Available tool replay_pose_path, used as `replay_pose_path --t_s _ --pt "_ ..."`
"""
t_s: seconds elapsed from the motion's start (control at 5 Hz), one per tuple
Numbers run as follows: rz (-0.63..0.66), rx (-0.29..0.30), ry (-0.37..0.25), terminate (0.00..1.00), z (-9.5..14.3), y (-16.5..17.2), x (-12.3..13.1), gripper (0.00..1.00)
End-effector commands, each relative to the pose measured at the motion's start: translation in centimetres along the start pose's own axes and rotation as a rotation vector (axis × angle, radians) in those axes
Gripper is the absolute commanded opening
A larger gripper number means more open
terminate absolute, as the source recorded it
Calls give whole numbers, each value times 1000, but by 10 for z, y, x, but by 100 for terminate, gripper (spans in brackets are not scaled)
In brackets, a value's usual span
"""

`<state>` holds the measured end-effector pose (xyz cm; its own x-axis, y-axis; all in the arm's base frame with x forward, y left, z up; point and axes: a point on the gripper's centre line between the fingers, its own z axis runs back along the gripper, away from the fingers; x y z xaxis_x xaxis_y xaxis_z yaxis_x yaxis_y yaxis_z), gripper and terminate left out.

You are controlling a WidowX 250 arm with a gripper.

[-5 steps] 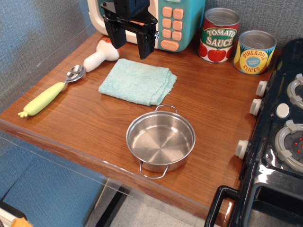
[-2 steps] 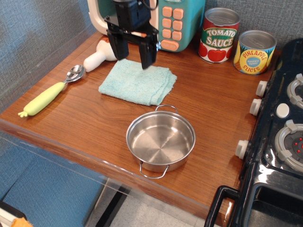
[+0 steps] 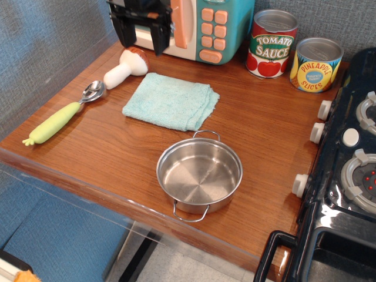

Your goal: Place the mushroom to the right of the blue cloth.

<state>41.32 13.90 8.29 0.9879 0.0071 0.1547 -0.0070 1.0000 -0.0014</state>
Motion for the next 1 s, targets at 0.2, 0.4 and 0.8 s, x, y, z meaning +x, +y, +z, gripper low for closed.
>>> replay_pose_path --t_s 0.2,0.4,0.8 --pt "66 70 2 0 -3 40 20 100" --pt "67 53 49 0 -20 36 17 100" --pt "97 28 69 0 -36 36 16 0"
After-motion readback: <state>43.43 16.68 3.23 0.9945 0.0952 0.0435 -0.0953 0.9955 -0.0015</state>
